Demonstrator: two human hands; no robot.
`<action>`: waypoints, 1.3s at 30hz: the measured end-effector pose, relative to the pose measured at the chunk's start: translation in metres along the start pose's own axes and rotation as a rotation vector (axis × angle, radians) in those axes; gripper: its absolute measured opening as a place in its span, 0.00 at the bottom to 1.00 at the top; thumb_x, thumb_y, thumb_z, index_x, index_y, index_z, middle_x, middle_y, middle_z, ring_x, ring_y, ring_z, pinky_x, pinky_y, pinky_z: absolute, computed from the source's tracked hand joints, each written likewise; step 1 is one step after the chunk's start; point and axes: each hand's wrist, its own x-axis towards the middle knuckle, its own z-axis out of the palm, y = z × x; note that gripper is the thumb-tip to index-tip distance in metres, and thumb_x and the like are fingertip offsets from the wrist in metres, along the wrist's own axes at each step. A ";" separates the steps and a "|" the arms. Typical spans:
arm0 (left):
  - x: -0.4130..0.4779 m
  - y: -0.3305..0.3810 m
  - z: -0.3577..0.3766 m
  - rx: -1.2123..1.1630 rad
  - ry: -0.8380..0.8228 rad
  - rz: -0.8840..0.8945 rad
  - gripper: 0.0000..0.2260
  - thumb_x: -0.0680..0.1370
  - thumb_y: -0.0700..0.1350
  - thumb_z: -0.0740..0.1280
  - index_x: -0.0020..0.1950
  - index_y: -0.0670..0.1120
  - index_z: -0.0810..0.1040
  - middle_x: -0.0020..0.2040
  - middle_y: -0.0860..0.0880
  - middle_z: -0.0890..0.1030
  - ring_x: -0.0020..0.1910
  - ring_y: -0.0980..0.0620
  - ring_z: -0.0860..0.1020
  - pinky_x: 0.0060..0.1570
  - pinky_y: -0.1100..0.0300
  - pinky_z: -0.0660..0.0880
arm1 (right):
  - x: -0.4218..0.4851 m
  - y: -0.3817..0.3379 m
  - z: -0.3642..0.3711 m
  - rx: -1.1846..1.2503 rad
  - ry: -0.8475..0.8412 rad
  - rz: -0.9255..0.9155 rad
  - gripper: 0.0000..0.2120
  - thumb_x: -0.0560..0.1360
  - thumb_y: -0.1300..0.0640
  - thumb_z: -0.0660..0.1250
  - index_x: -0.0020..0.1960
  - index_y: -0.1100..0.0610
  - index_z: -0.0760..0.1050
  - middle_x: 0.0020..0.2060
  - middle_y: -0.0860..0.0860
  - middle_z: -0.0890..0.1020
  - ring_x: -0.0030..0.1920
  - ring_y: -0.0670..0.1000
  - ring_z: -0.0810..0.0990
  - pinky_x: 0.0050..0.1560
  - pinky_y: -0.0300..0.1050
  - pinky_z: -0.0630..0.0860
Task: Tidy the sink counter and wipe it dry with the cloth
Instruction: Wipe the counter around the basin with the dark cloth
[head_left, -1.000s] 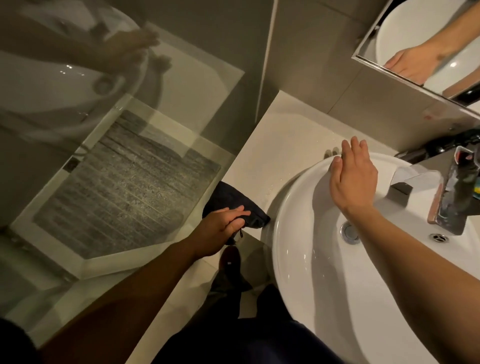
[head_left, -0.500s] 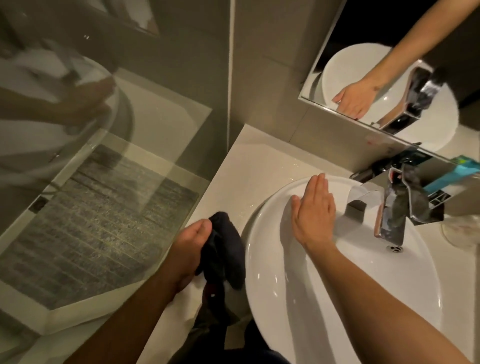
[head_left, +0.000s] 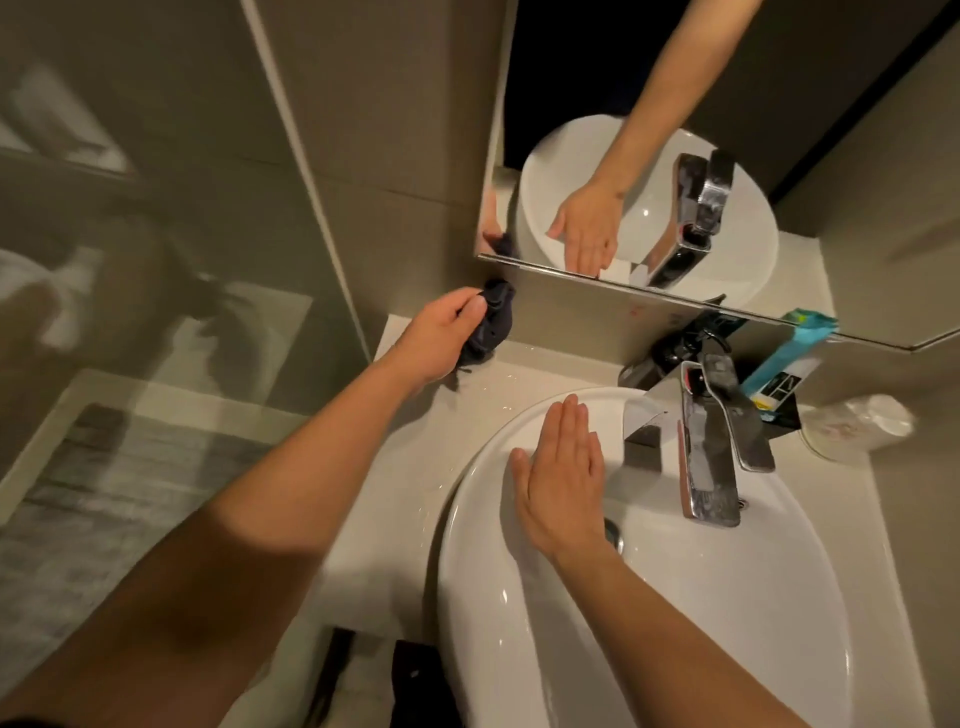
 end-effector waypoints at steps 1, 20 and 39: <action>0.015 -0.002 0.008 0.034 -0.074 0.035 0.09 0.85 0.46 0.60 0.58 0.48 0.79 0.48 0.48 0.82 0.43 0.58 0.76 0.47 0.64 0.74 | 0.001 0.000 -0.001 0.004 -0.004 0.005 0.34 0.84 0.43 0.45 0.82 0.61 0.42 0.83 0.56 0.43 0.82 0.54 0.39 0.81 0.53 0.41; 0.011 -0.085 0.018 0.398 -0.599 -0.018 0.17 0.86 0.55 0.55 0.46 0.44 0.73 0.45 0.42 0.77 0.43 0.52 0.72 0.53 0.48 0.72 | 0.006 0.005 0.010 -0.001 0.036 0.028 0.34 0.83 0.44 0.48 0.83 0.60 0.45 0.83 0.56 0.46 0.83 0.54 0.42 0.80 0.52 0.41; -0.224 -0.109 -0.005 0.147 -0.297 -0.203 0.12 0.86 0.50 0.57 0.47 0.46 0.75 0.42 0.43 0.77 0.39 0.54 0.73 0.44 0.54 0.73 | 0.005 0.007 0.012 -0.057 0.067 0.005 0.34 0.84 0.44 0.45 0.82 0.63 0.45 0.83 0.59 0.48 0.83 0.56 0.45 0.81 0.55 0.43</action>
